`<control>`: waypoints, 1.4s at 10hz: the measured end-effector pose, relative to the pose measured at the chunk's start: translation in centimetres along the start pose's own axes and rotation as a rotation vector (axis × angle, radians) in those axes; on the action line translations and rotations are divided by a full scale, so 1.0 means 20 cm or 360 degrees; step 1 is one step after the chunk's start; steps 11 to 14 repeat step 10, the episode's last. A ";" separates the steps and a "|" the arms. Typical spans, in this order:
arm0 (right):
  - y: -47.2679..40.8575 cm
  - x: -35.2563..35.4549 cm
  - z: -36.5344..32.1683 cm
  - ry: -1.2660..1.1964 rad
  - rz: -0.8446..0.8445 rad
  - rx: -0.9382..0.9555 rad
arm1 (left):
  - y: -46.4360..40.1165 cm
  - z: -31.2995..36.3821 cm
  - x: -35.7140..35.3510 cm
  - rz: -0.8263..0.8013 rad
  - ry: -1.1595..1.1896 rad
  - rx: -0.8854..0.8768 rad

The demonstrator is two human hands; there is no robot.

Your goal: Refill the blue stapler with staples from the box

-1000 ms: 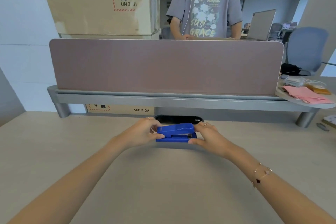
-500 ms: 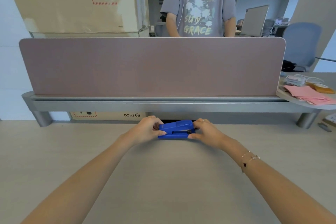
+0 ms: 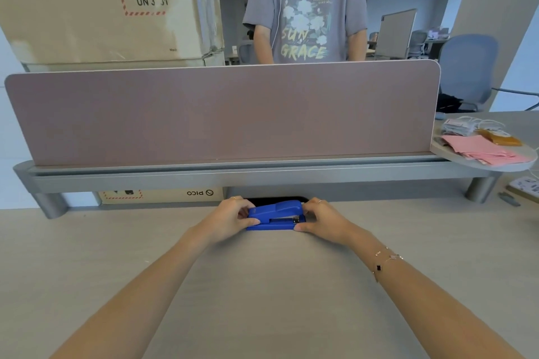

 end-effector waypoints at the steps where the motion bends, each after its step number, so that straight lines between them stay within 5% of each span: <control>1: -0.01 -0.01 0.00 -0.0012 -0.0036 -0.0024 | 0.00 0.01 0.00 -0.0003 -0.0026 0.0002; 14: 0.07 0.02 -0.01 0.0116 0.0189 -0.0149 | 0.12 -0.05 0.06 0.0061 0.0113 0.0196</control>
Point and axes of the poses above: each hand's wrist, its own y-axis away from the middle knuckle, its own x-axis out of the back of the hand, z = x × y, the point moved 7 cm from there along -y, towards the middle knuckle, and after that the axes turned 15 degrees about -y, right-handed, at the moved point
